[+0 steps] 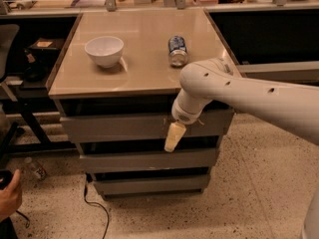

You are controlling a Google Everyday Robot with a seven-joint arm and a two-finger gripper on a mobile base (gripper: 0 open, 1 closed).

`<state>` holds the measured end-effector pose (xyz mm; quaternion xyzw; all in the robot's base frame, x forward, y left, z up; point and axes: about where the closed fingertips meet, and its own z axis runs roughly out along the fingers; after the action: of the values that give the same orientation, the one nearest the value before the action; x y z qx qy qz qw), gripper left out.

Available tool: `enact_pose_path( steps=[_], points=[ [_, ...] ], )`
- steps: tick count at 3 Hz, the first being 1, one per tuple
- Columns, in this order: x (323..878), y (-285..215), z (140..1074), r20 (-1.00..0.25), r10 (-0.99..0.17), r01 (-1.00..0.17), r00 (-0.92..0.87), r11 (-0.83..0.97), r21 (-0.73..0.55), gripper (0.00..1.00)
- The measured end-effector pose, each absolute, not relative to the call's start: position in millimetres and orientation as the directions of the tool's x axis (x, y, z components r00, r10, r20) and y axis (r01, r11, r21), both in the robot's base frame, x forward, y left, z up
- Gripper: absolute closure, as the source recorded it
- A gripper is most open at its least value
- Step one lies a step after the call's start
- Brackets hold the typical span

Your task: Open top drawer

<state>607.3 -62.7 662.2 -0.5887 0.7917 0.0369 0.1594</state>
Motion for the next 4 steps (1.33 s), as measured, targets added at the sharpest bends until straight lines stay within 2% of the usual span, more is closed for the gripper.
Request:
enact_pose_path(
  steps=[1, 4],
  points=[
    [607, -61, 659, -0.294, -0.921, -0.945, -0.255, 0.301, -0.124, 0.0],
    [547, -86, 645, -0.257, -0.923, -0.956, -0.287, 0.293, 0.015, 0.0]
  ],
)
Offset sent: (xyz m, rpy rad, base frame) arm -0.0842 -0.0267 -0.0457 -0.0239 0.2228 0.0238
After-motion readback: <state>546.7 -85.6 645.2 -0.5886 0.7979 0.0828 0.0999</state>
